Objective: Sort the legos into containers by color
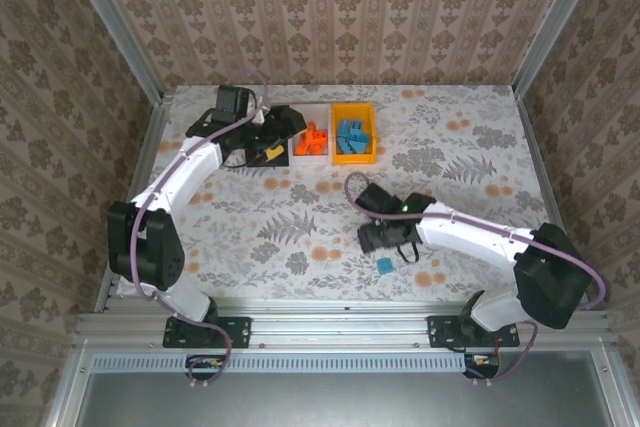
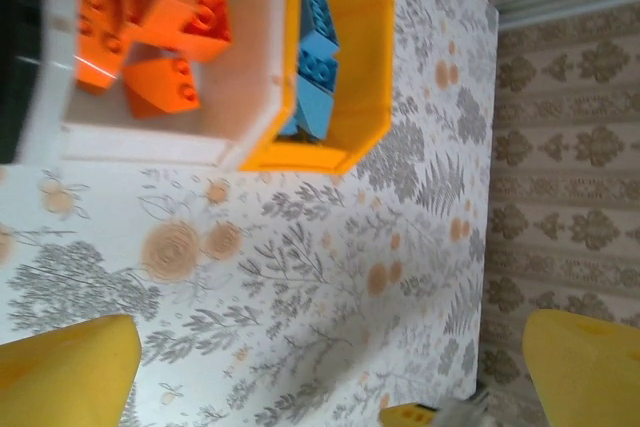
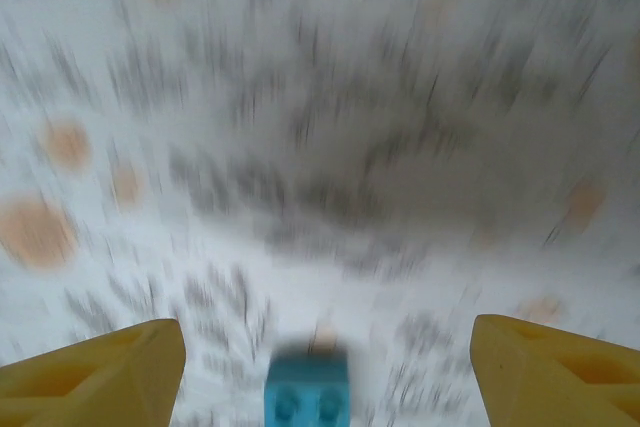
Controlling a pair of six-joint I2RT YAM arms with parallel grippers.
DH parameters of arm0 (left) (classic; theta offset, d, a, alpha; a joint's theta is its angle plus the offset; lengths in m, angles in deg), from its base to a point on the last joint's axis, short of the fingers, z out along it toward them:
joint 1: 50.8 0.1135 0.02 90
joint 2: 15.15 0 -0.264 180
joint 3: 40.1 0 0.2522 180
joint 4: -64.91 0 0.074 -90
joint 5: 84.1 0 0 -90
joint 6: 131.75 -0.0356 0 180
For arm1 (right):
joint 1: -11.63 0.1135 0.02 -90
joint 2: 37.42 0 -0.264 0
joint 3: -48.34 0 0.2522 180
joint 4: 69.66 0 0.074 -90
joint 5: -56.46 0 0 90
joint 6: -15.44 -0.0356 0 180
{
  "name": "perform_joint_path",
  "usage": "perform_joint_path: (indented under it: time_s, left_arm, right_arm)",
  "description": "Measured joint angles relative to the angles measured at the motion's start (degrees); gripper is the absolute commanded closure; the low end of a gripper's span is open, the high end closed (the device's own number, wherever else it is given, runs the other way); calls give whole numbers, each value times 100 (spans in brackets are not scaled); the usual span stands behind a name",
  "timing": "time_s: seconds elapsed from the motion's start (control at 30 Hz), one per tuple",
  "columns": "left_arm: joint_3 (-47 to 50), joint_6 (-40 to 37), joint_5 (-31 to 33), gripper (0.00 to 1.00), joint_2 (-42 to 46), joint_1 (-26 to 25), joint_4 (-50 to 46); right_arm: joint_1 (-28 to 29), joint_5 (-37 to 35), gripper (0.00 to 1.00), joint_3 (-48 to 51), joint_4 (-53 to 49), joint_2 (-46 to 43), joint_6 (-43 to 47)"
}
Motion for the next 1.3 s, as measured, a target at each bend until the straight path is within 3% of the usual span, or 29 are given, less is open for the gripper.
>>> perform_joint_path:
  time_s: [0.23, 0.33, 0.47, 0.63, 0.77, 0.87, 1.07, 1.23, 1.3]
  left_arm:
    - [-22, -33, 2, 0, 0, -66, -44]
    - [-48, -94, 24, 0, 2, -66, -105]
    - [-48, -136, 26, 0, 2, -66, -162]
    - [-48, -136, 24, 0, 2, -31, -173]
    - [-48, -136, 22, 0, 2, 120, -173]
    - [-48, -131, 9, 1, 2, 345, -168]
    - [-48, -81, -94, 1, 2, 1067, -90]
    - [-48, -87, -87, 2, 2, 1416, -81]
    - [-48, -87, -116, 2, 2, 1438, -76]
  right_arm:
    - [109, 699, 30, 527, 55, -103, -264]
    - [188, 796, 40, 575, 216, 258, -326]
    - [251, 708, 66, 608, 304, 494, -380]
    - [323, 212, 73, 455, 155, 378, -483]
    - [232, -337, 73, -278, 11, 214, -302]
    - [-201, -595, 73, -1165, 254, 494, 37]
    - [-1250, -750, 72, -3685, 750, 2658, 813]
    - [-1714, -649, 48, -5873, 503, 4524, 1047]
    - [-1803, -647, 43, -6507, 293, 4964, 1113]
